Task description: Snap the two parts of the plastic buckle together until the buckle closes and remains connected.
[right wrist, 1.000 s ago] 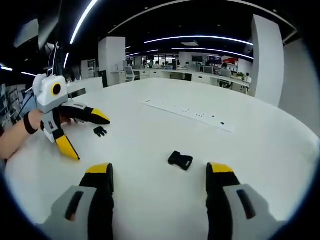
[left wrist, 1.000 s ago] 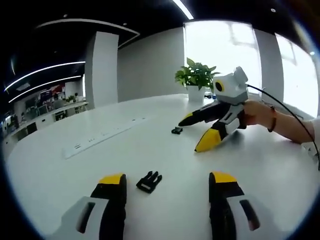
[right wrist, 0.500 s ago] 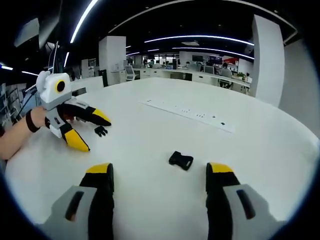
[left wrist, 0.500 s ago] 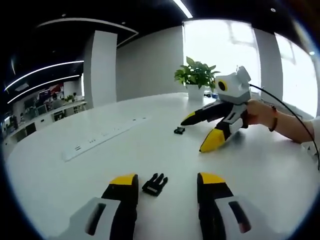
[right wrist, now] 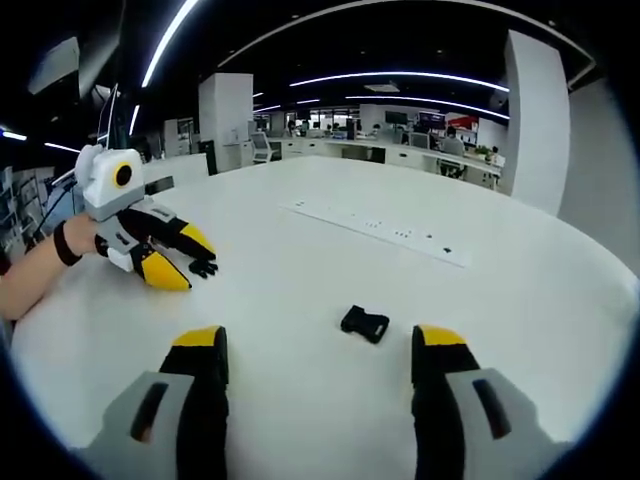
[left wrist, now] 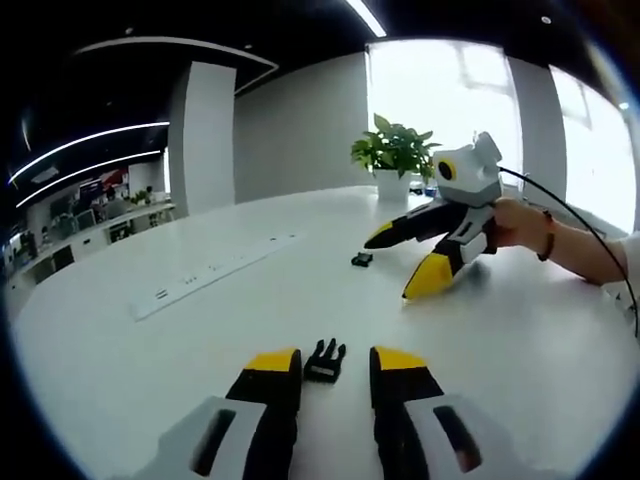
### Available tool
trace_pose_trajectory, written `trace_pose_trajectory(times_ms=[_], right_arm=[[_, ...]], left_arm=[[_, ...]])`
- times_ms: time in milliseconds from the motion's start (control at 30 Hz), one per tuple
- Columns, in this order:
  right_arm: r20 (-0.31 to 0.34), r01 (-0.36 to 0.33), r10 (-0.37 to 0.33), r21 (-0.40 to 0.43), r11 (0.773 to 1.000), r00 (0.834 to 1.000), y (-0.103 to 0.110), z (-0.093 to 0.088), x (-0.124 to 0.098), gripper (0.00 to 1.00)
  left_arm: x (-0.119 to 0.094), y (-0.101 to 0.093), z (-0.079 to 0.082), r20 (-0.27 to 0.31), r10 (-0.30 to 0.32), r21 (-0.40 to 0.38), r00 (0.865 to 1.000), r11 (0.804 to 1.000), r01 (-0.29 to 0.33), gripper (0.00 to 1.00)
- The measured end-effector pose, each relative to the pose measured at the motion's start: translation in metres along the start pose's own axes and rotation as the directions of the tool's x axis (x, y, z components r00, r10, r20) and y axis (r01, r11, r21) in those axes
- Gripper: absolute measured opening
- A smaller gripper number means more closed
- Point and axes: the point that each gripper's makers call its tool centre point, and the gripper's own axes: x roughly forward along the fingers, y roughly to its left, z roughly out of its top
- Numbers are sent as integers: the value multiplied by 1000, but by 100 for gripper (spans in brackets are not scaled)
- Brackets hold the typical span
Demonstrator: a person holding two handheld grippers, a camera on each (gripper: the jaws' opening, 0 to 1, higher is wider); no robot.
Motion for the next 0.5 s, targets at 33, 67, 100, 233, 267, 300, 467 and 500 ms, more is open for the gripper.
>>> trace_pose_trajectory(times_ms=[33, 67, 100, 233, 267, 300, 467, 500], right_arm=[[0, 0, 0, 0, 1000, 1000, 0, 0, 0, 75], [-1, 0, 0, 0, 1000, 1000, 0, 0, 0, 75], [-1, -1, 1, 0, 1000, 1000, 0, -1, 0, 75], [0, 0, 0, -1, 1000, 1000, 1, 0, -1, 75], [1, 0, 0, -1, 1000, 1000, 1, 0, -1, 75], [1, -1, 1, -1, 1000, 1000, 1, 0, -1, 75], [2, -3, 3, 0, 1000, 1000, 1, 1, 0, 75], [4, -3, 3, 0, 1000, 1000, 1, 2, 0, 75]], left_arm=[[-1, 0, 0, 0, -2, 0, 1000, 1000, 2, 19], [-2, -2, -1, 0, -8, 3, 1000, 1000, 8, 17], [-2, -2, 0, 1, -10, 7, 1000, 1000, 10, 17], [-2, -2, 0, -3, -4, 13, 1000, 1000, 4, 17], [-2, -3, -1, -4, -3, 13, 1000, 1000, 3, 17], [-2, -2, 0, -6, 2, 11, 1000, 1000, -2, 17], [0, -5, -2, -17, 20, 13, 1000, 1000, -20, 15], [0, -6, -2, -18, 15, 17, 1000, 1000, -15, 13]])
